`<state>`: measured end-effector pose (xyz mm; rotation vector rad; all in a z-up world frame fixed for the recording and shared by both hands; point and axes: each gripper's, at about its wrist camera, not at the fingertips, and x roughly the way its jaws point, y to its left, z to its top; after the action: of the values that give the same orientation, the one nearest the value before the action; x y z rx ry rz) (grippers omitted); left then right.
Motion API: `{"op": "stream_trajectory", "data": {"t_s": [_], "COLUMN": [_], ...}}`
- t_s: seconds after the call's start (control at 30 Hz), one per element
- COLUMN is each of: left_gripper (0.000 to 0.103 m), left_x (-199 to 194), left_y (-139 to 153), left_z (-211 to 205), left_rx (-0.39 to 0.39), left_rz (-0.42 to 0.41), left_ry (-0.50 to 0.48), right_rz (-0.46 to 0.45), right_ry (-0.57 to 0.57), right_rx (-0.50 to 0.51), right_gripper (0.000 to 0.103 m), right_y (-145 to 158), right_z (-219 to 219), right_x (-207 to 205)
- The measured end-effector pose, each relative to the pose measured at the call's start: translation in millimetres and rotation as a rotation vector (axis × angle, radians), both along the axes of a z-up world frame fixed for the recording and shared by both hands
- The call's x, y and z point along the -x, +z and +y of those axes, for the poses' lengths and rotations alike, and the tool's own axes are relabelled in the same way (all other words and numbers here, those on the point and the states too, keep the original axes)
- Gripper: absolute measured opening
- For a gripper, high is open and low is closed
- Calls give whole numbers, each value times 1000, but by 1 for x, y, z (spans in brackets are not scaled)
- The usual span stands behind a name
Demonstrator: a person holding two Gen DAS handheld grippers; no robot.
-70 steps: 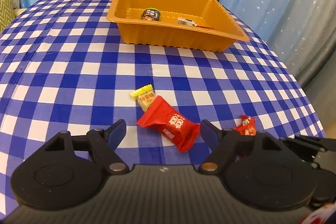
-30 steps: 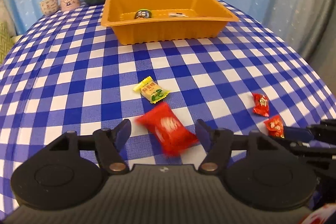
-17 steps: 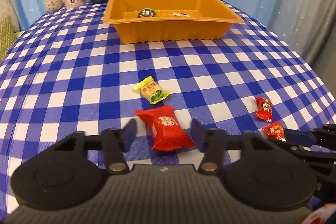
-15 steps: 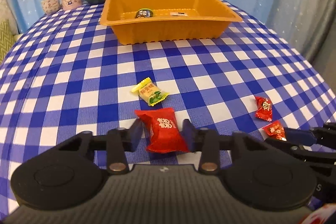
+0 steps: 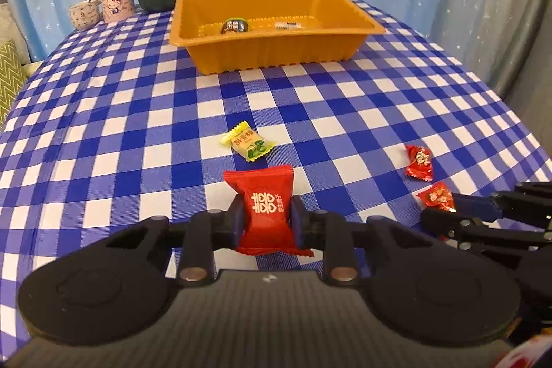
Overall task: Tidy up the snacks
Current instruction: 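Lift both held candies and carry them over the orange tray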
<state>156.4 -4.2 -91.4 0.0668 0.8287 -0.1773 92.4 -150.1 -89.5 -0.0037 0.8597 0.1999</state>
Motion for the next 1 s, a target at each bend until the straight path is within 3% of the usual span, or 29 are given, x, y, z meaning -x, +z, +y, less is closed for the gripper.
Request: {"op": "stream_trajectory", "data": {"t_s": [0.37, 1.0], "left_gripper": [24, 24], "left_x": [26, 55], "left_y": [33, 63], "left_z": [7, 7], "left_rx": [32, 74], "left_rz": [-52, -83], "left_ry": [24, 32], "right_rz": [-39, -87], "right_ry": [-13, -22], "right_rx": [-55, -89], "right_gripper": [22, 22], "right_y": [29, 65], "right_z": [2, -4], "right_x": [16, 40]}}
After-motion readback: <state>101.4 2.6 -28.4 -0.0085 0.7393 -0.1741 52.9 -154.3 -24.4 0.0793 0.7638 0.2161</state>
